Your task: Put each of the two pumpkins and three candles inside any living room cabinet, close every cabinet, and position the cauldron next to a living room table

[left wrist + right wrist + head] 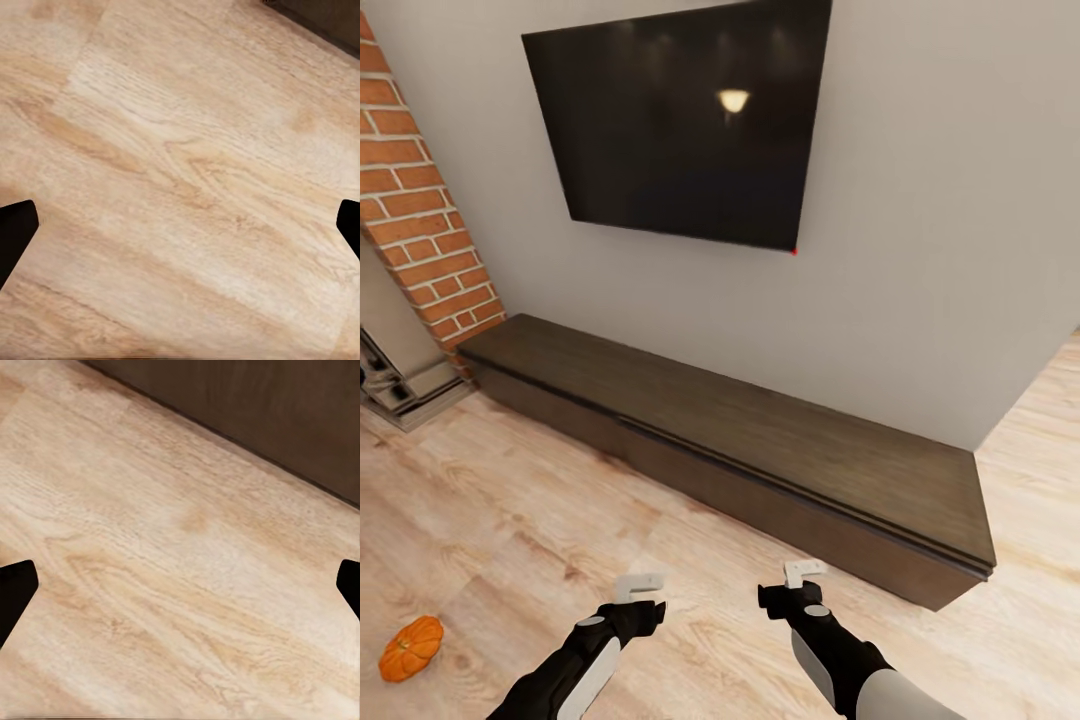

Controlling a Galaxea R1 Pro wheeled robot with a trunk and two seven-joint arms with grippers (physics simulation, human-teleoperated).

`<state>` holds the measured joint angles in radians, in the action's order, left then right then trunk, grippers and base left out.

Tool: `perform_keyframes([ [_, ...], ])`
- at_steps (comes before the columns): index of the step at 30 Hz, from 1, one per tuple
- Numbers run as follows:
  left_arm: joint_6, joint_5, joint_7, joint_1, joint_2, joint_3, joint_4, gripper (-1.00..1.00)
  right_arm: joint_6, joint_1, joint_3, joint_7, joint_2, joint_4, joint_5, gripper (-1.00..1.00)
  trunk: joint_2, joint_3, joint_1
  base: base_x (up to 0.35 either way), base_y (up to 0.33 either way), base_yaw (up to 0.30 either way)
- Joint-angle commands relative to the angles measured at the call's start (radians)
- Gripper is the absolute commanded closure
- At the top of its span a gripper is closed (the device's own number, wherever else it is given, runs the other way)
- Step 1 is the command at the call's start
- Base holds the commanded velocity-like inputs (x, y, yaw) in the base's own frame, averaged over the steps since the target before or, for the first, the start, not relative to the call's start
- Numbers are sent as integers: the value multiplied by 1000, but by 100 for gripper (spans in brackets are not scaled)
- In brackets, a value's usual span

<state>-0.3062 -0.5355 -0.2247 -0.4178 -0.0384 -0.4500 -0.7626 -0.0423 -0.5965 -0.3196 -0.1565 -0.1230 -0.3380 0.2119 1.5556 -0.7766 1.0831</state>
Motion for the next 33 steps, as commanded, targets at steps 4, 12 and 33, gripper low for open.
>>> perform_keyframes([
  [4,-3,-11,-10,-1,-1,-6,-2,-100,-5,0,-9,-7,1,-1,9,-100,-28,8,-16,0,0,223],
  [12,-4,-12,-10,-1,-1,-5,-1,-100,-3,-1,-8,-5,4,-3,9,-100,-84,26,-46,0,0,169],
  [33,-5,-12,-10,-1,-1,-5,-1,-100,6,0,-14,23,2,11,8,-100,-231,102,-127,-107,0,230],
])
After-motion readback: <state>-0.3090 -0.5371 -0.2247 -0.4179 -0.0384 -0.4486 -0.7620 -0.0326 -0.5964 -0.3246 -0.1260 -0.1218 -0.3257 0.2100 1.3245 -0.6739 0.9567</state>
